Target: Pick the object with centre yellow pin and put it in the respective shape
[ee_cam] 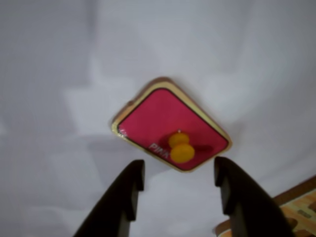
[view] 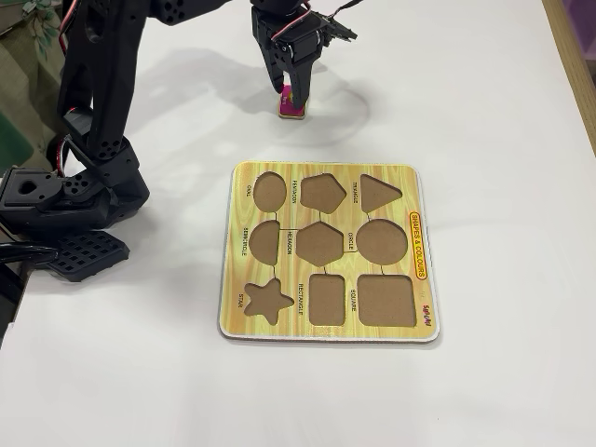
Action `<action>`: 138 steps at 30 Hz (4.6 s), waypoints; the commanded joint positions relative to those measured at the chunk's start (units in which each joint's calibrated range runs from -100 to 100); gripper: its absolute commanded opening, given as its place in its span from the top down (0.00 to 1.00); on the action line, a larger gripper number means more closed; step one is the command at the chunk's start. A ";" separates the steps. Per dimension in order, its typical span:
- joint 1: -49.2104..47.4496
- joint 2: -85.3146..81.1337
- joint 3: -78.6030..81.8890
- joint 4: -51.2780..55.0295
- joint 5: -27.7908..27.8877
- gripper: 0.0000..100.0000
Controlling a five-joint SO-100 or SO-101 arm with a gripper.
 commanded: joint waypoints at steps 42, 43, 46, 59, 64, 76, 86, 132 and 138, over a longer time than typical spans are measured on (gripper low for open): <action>1.82 1.89 -1.98 -3.51 0.26 0.83; 1.82 1.89 -1.98 -3.51 0.26 0.83; 1.92 1.89 -1.98 -3.51 0.26 0.83; 2.02 1.97 -1.89 -2.65 0.26 0.99; 2.02 1.97 -1.89 -2.65 0.26 0.99; 2.11 -0.12 -1.80 -2.65 3.87 0.99; 4.85 -6.23 2.07 -2.65 3.87 0.99; 47.72 -44.30 33.63 -2.56 32.58 0.99; 54.75 -44.30 33.63 -2.56 34.51 0.99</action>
